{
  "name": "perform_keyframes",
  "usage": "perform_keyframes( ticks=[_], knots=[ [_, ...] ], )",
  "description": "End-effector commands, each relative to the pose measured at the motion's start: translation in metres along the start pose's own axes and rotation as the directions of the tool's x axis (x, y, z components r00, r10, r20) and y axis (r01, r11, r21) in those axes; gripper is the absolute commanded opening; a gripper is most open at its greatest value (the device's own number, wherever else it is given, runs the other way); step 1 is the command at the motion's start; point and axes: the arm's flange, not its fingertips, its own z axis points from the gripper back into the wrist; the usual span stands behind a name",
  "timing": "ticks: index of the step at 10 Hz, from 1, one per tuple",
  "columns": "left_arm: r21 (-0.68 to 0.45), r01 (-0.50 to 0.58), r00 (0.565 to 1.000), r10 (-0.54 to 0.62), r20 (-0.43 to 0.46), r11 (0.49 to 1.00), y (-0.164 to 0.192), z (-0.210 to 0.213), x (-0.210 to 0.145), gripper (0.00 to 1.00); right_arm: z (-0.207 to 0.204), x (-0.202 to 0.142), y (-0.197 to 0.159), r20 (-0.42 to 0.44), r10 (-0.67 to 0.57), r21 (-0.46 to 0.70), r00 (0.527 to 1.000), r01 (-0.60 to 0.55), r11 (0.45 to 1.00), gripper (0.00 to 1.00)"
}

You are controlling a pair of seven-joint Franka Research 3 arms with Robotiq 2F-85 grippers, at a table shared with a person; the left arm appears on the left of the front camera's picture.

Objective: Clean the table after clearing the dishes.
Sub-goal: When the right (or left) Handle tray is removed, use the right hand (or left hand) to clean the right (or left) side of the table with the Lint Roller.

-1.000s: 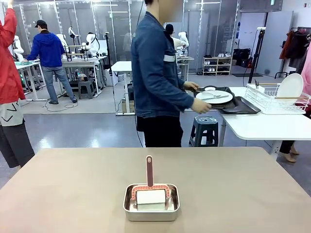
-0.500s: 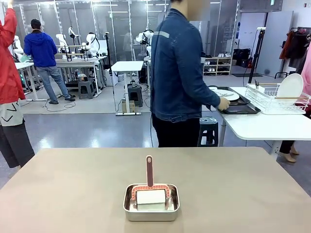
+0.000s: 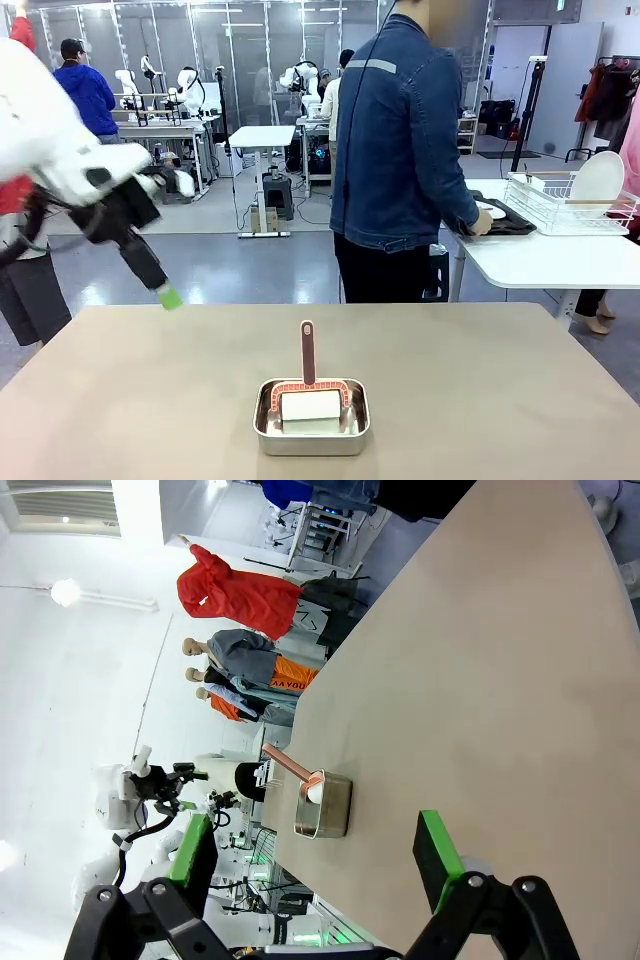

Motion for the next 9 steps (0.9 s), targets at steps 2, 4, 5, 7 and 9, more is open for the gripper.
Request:
perform_keyframes(
  ticks=[2, 4, 5, 7, 9],
  knots=[
    [0.020, 0.070, 0.996, -0.069, -0.049, 0.997, 0.008, -0.018, 0.004, 1.00, 0.000, 0.001, 0.002, 0.011, 0.011, 0.000, 1.000, -0.011, 1.000, 1.00],
    [0.004, 0.059, 0.997, -0.058, -0.055, 0.998, -0.002, -0.022, 0.010, 1.00, 0.000, 0.001, 0.002, 0.011, 0.011, 0.000, 1.000, -0.011, 1.000, 1.00],
    [0.004, 0.059, 0.997, -0.058, -0.055, 0.998, -0.002, -0.022, 0.010, 1.00, 0.000, 0.001, 0.002, 0.011, 0.011, 0.000, 1.000, -0.011, 1.000, 1.00],
    [0.004, 0.059, 0.997, -0.058, -0.055, 0.998, -0.002, -0.022, 0.010, 1.00, 0.000, 0.001, 0.002, 0.011, 0.011, 0.000, 1.000, -0.011, 1.000, 1.00],
    [-0.012, 0.072, 0.996, -0.073, -0.045, 0.997, 0.002, -0.024, 0.010, 1.00, 0.000, 0.001, 0.002, 0.011, 0.011, 0.000, 1.000, -0.011, 1.000, 1.00]
  ],
)
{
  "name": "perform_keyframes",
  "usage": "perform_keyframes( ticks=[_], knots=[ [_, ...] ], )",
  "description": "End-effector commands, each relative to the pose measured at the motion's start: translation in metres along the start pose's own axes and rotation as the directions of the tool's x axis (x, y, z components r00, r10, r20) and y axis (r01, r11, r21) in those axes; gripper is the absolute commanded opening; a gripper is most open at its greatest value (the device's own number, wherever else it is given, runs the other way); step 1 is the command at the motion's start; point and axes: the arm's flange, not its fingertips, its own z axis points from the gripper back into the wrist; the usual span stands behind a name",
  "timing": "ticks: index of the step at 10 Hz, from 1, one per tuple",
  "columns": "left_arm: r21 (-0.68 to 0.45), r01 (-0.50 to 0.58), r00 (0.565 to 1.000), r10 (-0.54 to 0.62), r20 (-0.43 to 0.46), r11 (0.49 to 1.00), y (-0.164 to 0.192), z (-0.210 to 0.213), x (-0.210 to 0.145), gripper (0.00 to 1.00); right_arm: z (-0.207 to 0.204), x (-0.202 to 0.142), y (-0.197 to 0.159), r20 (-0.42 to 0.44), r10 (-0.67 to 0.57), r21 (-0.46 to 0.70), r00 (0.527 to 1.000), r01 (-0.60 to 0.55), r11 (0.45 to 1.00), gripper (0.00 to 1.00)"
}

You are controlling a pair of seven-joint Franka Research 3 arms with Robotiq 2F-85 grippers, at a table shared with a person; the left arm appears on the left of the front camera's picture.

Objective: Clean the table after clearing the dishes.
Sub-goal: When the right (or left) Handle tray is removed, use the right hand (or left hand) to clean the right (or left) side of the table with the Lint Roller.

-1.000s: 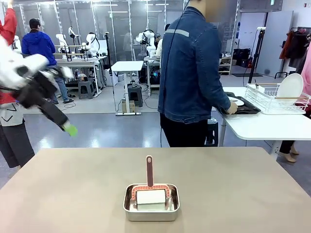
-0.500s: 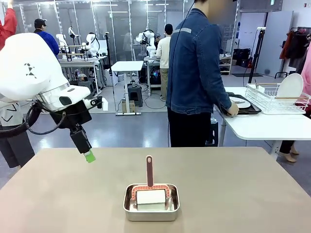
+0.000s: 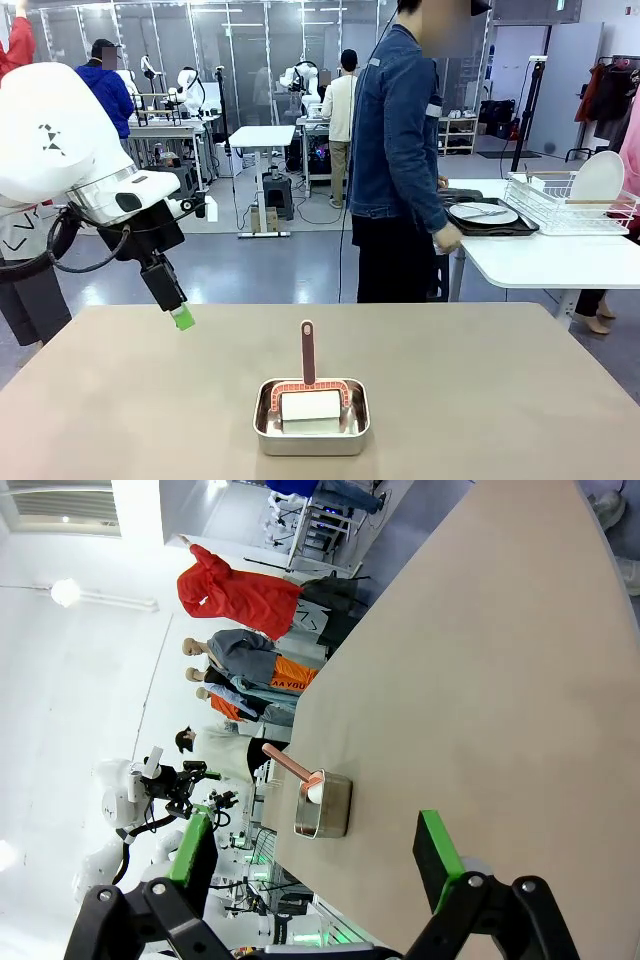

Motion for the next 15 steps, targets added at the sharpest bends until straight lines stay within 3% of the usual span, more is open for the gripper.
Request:
perform_keyframes(
  ticks=[1, 2, 6, 8, 15],
  knots=[
    [-0.010, 0.074, 0.997, -0.075, -0.034, 0.997, 0.004, -0.002, 0.029, 1.00, 0.000, 0.001, 0.002, 0.011, 0.011, 0.000, 1.000, -0.011, 1.000, 1.00],
    [-0.011, 0.158, 0.984, -0.159, -0.081, 0.987, 0.008, -0.003, 0.064, 1.00, 0.000, 0.001, 0.002, 0.011, 0.011, 0.000, 1.000, -0.011, 1.000, 1.00],
    [-0.033, 0.323, 0.906, -0.319, -0.279, 0.946, 0.021, -0.017, 0.181, 1.00, 0.000, 0.001, 0.002, 0.011, 0.011, 0.000, 1.000, -0.011, 1.000, 1.00],
    [-0.091, 0.381, 0.874, -0.390, -0.289, 0.920, 0.040, -0.031, 0.217, 1.00, 0.000, 0.001, 0.002, 0.011, 0.011, 0.000, 1.000, -0.011, 1.000, 1.00],
    [-0.249, 0.306, 0.876, -0.374, -0.304, 0.919, 0.045, -0.123, 0.222, 1.00, 0.000, 0.001, 0.002, 0.011, 0.011, 0.000, 1.000, -0.011, 1.000, 1.00]
  ],
)
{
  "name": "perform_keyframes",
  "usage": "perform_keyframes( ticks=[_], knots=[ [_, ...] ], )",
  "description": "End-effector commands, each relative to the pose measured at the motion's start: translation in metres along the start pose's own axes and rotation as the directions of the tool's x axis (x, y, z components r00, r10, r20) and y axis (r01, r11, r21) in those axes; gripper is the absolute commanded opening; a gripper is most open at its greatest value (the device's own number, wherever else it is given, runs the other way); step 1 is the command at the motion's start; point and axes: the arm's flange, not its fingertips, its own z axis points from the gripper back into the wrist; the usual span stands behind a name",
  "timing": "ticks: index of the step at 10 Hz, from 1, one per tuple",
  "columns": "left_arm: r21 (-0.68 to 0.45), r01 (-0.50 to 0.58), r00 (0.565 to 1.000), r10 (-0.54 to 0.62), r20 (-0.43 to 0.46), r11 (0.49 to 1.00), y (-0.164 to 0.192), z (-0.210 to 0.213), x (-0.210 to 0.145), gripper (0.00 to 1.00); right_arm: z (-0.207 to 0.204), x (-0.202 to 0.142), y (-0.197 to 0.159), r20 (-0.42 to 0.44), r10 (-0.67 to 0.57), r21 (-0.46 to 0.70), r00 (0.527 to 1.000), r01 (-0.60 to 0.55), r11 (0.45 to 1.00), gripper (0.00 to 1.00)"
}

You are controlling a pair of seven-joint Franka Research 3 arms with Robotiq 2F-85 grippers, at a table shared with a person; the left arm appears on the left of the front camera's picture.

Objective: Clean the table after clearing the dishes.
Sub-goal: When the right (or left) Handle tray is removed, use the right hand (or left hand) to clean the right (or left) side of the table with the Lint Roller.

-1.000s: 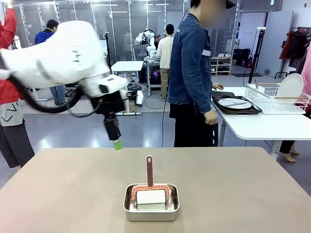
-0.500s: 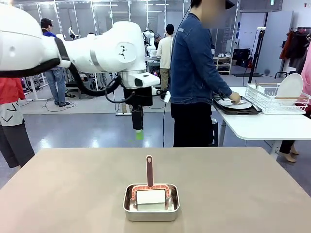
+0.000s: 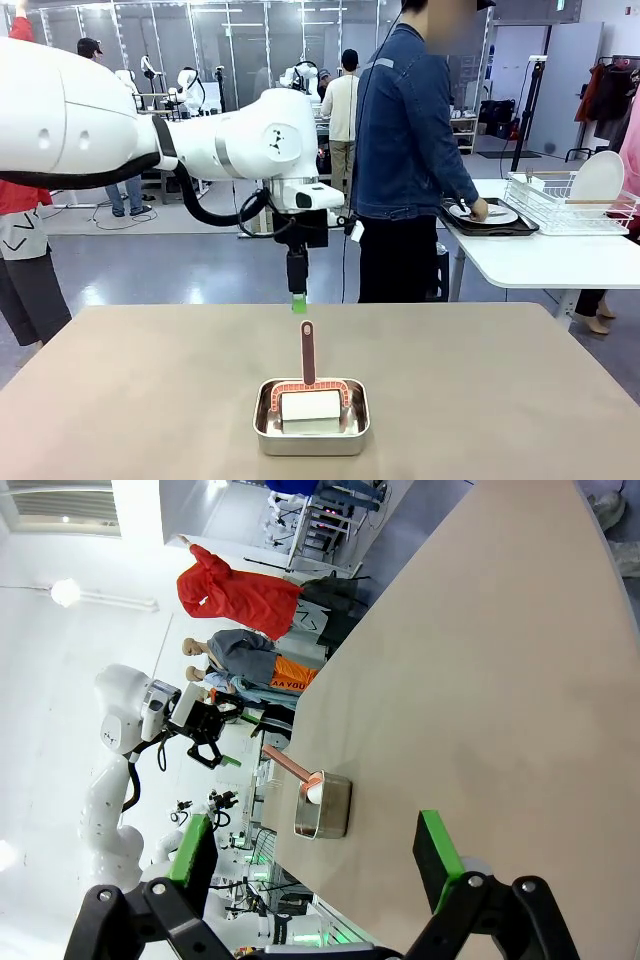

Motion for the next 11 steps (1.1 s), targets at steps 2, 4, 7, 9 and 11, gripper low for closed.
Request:
perform_keyframes(
  ticks=[2, 4, 7, 9, 11],
  knots=[
    [-0.055, -0.032, 0.999, 0.031, -0.008, 0.998, -0.004, -0.021, 0.003, 1.00, 0.000, 0.000, 0.002, 0.011, 0.010, 0.000, 1.000, -0.010, 1.000, 1.00],
    [-0.095, -0.043, 0.999, 0.044, 0.007, 0.995, 0.001, -0.038, 0.004, 1.00, 0.000, 0.000, 0.002, 0.011, 0.010, 0.000, 1.000, -0.010, 1.000, 1.00],
    [-0.122, -0.022, 0.999, 0.027, 0.036, 0.992, -0.005, -0.054, 0.005, 1.00, 0.000, 0.000, 0.002, 0.011, 0.010, 0.000, 1.000, -0.010, 1.000, 1.00],
    [-0.155, -0.006, 1.000, 0.010, 0.027, 0.988, -0.010, -0.066, 0.006, 1.00, 0.000, 0.000, 0.002, 0.011, 0.010, 0.000, 1.000, -0.010, 1.000, 1.00],
    [-0.171, -0.014, 1.000, 0.017, 0.013, 0.985, -0.010, -0.071, 0.006, 1.00, 0.000, 0.000, 0.002, 0.011, 0.010, 0.000, 1.000, -0.010, 1.000, 1.00]
  ],
)
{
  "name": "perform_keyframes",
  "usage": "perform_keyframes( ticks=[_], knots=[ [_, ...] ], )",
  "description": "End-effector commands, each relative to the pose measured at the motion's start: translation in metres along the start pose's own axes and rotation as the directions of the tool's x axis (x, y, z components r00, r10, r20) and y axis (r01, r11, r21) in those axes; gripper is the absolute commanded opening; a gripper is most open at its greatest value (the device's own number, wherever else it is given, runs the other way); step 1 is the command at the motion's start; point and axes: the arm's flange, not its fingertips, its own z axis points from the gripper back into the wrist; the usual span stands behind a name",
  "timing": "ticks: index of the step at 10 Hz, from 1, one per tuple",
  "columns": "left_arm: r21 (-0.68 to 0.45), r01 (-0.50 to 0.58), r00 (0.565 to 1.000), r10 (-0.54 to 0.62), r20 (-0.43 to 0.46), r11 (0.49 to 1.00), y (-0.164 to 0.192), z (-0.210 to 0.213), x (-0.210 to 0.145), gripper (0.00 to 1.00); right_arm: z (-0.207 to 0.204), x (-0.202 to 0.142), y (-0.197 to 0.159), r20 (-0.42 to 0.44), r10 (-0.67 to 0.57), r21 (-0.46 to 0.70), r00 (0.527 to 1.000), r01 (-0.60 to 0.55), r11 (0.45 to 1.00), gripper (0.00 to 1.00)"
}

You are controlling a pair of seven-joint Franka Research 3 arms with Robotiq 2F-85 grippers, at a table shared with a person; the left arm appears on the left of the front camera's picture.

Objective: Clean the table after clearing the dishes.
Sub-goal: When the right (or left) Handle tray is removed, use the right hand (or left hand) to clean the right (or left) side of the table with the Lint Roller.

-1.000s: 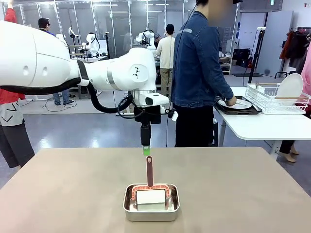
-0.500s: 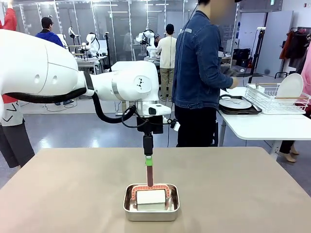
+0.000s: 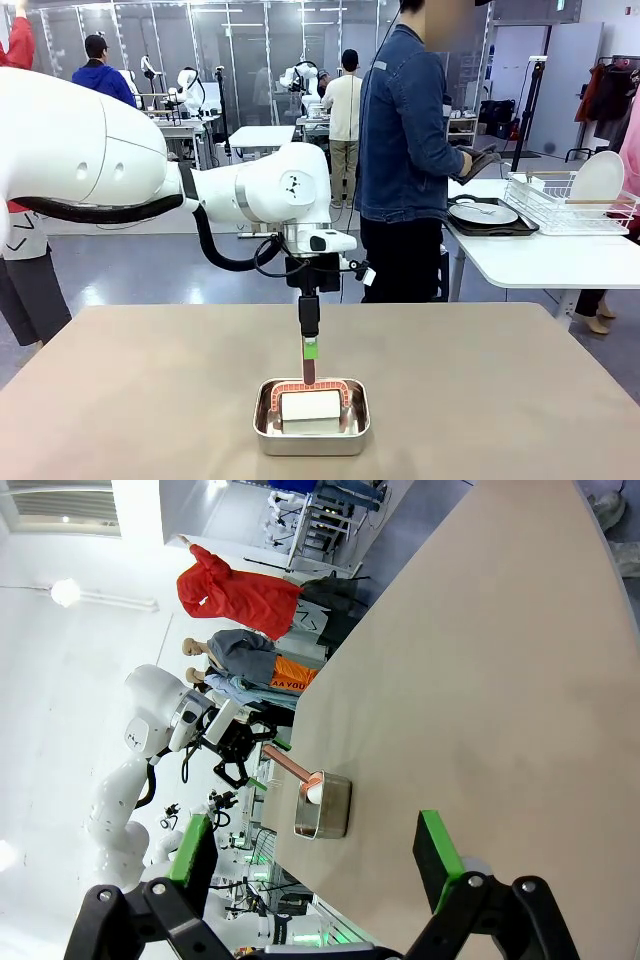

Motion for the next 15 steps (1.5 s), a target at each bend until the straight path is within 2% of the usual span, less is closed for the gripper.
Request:
perform_keyframes(
  ticks=[1, 3, 4, 5, 6, 7, 9, 10, 11, 15],
  knots=[
    [-0.023, -0.006, 1.000, 0.006, 0.011, 1.000, -0.007, -0.006, -0.009, 1.00, 0.000, 0.000, 0.002, 0.011, 0.010, 0.000, 1.000, -0.010, 1.000, 1.00],
    [-0.032, -0.016, 1.000, 0.016, 0.004, 0.999, -0.004, -0.013, -0.012, 1.00, 0.000, 0.000, 0.002, 0.011, 0.010, 0.000, 1.000, -0.010, 1.000, 1.00],
    [-0.031, -0.019, 1.000, 0.019, 0.005, 0.999, -0.004, -0.015, -0.012, 0.75, 0.000, 0.000, 0.002, 0.011, 0.010, 0.000, 1.000, -0.010, 1.000, 1.00],
    [-0.033, -0.016, 1.000, 0.016, 0.008, 0.999, -0.003, -0.014, -0.012, 0.40, 0.000, 0.000, 0.002, 0.011, 0.010, 0.000, 1.000, -0.010, 1.000, 1.00],
    [-0.023, -0.010, 1.000, 0.010, 0.005, 1.000, -0.004, -0.014, -0.012, 0.15, 0.000, 0.000, 0.002, 0.011, 0.010, 0.000, 1.000, -0.010, 1.000, 1.00],
    [-0.025, -0.012, 1.000, 0.012, 0.006, 1.000, -0.005, -0.013, -0.012, 0.00, 0.000, 0.000, 0.002, 0.011, 0.010, 0.000, 1.000, -0.010, 1.000, 1.00],
    [-0.027, -0.016, 1.000, 0.016, 0.011, 1.000, -0.005, -0.013, -0.014, 0.00, 0.000, 0.000, 0.002, 0.011, 0.010, 0.000, 1.000, -0.010, 1.000, 1.00],
    [-0.023, -0.014, 1.000, 0.015, 0.020, 1.000, -0.005, -0.012, -0.015, 0.03, 0.000, 0.000, 0.002, 0.011, 0.010, 0.000, 1.000, -0.010, 1.000, 1.00],
    [-0.021, -0.015, 1.000, 0.016, 0.026, 1.000, -0.005, -0.011, -0.015, 0.00, 0.000, 0.000, 0.002, 0.011, 0.010, 0.000, 1.000, -0.010, 1.000, 1.00],
    [0.020, -0.027, 0.996, 0.026, 0.082, 0.999, -0.025, 0.010, -0.021, 0.00, 0.000, 0.000, 0.002, 0.011, 0.010, 0.000, 1.000, -0.010, 1.000, 1.00]
  ],
)
